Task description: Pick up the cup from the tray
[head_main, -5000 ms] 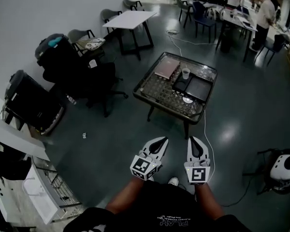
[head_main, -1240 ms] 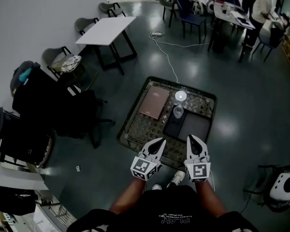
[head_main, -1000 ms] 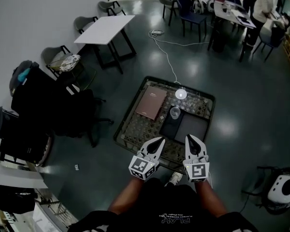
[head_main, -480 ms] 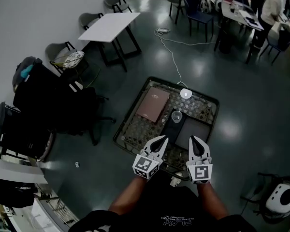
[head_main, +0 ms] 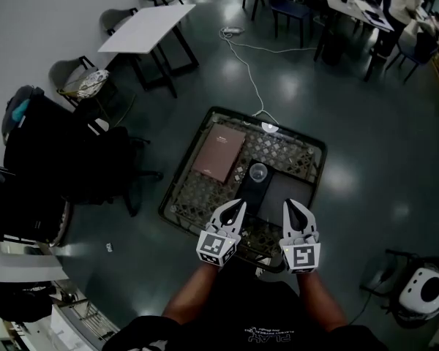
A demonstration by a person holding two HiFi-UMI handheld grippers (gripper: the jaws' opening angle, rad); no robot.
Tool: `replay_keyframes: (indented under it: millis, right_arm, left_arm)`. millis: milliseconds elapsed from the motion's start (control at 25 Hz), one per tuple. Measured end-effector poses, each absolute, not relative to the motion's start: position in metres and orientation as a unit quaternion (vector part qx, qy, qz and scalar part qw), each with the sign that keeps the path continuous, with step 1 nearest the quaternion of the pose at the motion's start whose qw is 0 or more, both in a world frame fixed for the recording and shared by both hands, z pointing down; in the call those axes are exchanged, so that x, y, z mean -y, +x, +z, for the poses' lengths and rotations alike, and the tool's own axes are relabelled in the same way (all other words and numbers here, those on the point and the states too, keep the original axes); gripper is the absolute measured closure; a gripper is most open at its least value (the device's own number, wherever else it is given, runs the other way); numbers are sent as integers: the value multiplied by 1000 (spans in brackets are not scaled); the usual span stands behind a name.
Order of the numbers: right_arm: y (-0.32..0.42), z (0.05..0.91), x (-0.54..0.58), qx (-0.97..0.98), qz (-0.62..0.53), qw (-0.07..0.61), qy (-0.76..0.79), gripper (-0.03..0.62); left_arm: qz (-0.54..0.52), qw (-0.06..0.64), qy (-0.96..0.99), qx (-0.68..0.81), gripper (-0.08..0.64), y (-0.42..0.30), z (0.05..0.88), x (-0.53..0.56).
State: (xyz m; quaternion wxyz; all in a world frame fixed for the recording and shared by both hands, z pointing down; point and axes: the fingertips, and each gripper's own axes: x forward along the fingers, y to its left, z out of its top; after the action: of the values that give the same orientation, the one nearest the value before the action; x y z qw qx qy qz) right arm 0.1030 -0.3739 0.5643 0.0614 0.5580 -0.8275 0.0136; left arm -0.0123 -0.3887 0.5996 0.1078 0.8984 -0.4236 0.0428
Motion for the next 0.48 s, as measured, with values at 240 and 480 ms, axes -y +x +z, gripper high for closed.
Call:
replay_keyframes:
  millis: [240, 480]
  right_arm:
    - [103, 582, 388, 828, 26, 79, 554, 584]
    - [103, 591, 409, 824, 32, 74, 560, 584]
  left_arm:
    - [65, 105, 892, 435, 549, -6, 627, 414]
    - [83, 110, 884, 447, 548, -3, 660, 437]
